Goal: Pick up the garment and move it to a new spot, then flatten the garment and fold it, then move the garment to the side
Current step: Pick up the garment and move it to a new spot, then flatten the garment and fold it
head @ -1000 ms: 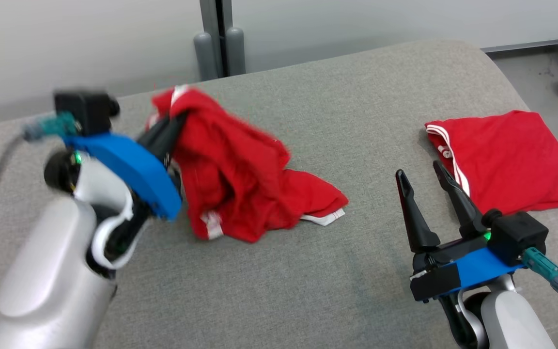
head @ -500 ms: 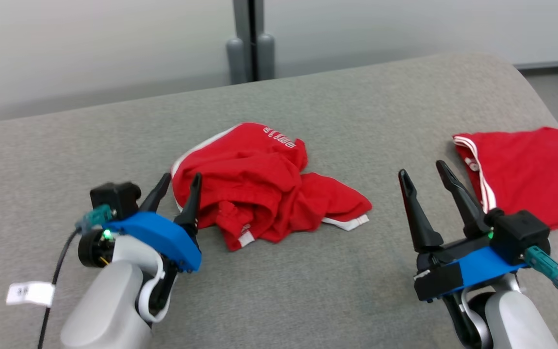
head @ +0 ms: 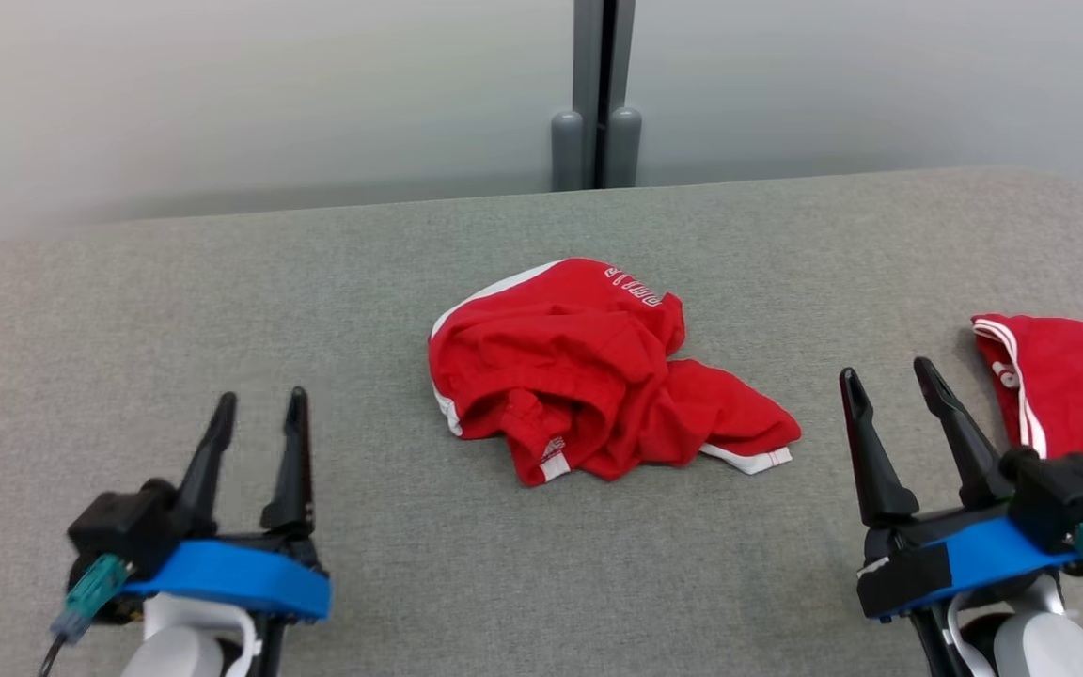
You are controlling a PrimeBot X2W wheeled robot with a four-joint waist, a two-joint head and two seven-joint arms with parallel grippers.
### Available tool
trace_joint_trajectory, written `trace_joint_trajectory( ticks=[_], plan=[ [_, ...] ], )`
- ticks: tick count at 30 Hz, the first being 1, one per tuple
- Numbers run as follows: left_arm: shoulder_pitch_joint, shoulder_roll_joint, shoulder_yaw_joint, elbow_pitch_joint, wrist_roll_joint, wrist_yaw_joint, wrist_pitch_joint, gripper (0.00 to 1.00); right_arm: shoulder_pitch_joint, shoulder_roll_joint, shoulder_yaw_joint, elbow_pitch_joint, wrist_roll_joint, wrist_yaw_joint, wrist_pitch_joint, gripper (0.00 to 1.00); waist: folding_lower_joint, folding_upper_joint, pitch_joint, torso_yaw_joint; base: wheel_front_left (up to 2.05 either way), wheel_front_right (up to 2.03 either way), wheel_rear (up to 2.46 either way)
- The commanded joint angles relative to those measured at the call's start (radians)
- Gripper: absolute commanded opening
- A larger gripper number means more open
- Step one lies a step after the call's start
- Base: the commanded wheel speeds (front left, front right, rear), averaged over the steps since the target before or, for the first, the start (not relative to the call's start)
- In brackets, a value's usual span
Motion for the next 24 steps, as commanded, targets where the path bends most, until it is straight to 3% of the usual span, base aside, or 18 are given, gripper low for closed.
trace_joint_trajectory(
  ticks=[1,13,24],
  plan=[
    [0.018,0.010,0.022,-0.026,0.018,0.012,-0.004,1.00,0.019,0.001,-0.006,0.003,-0.004,0.001,0.002,1.00,0.0000,-0.0001,0.001,0.005,0.00,0.00,0.00],
    [0.172,0.033,0.051,-0.142,0.093,0.072,0.006,1.00,0.071,0.015,-0.057,0.070,-0.017,0.001,-0.014,1.00,0.0000,-0.0001,-0.032,0.017,0.00,0.00,0.00],
    [0.179,0.037,0.040,-0.180,0.082,0.088,0.037,1.00,0.042,0.018,-0.047,0.111,-0.018,0.001,-0.022,1.00,0.0000,-0.0001,-0.027,0.022,0.00,0.00,0.00]
  ],
)
